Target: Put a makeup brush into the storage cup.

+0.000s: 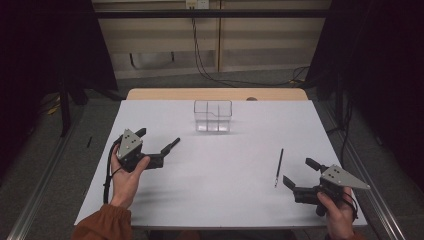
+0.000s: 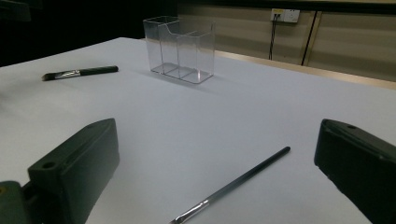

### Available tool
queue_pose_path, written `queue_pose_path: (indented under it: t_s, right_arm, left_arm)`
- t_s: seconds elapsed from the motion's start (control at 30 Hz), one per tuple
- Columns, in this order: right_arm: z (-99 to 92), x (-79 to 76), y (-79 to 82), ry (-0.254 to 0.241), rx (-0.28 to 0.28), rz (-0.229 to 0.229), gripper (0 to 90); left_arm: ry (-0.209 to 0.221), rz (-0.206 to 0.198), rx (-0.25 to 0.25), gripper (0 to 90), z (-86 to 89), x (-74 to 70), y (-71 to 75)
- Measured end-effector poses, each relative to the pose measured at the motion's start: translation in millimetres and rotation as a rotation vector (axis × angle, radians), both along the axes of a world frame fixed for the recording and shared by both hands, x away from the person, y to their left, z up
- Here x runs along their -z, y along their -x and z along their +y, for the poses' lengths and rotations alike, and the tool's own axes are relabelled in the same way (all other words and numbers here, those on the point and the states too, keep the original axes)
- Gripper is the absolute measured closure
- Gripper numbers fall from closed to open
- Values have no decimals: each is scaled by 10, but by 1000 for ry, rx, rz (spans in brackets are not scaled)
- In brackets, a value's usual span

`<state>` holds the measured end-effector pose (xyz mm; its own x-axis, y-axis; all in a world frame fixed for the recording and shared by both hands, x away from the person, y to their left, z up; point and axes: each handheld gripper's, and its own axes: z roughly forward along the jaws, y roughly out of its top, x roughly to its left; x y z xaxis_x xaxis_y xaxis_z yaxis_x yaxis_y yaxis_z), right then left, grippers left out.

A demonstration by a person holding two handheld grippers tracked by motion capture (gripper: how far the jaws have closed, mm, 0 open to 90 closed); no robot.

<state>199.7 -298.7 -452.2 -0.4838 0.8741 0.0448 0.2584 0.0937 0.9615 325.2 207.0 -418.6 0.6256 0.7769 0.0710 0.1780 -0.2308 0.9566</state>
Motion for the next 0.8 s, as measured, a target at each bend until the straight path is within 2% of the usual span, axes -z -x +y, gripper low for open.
queue_pose_path:
  t_s: [0.17, 0.23, 0.37, 0.53, 0.7, 0.77, 0.8]
  right_arm:
    - [1, 2, -9, 6, -6, -2, 0]
    - [8, 1, -10, 4, -7, 1, 0]
    - [22, 4, -14, 10, -13, 1, 0]
    - [33, 7, -29, 13, -17, 2, 0]
    - [31, 10, -36, 13, -17, 3, 0]
    - [29, 11, -38, 11, -18, 5, 0]
    - [29, 12, -40, 11, -18, 5, 0]
  left_arm:
    - [14, 2, 10, 27, -20, -13, -83]
    - [-4, 1, -6, 25, -40, 9, -138]
    - [-20, 18, -1, 25, -35, 18, -214]
    - [-38, 64, -24, 26, -8, 25, -377]
    - [-39, 83, -28, 26, 14, 55, -445]
    - [-56, 92, -25, 25, 24, 57, -469]
    - [-71, 112, -20, 26, 13, 55, -489]
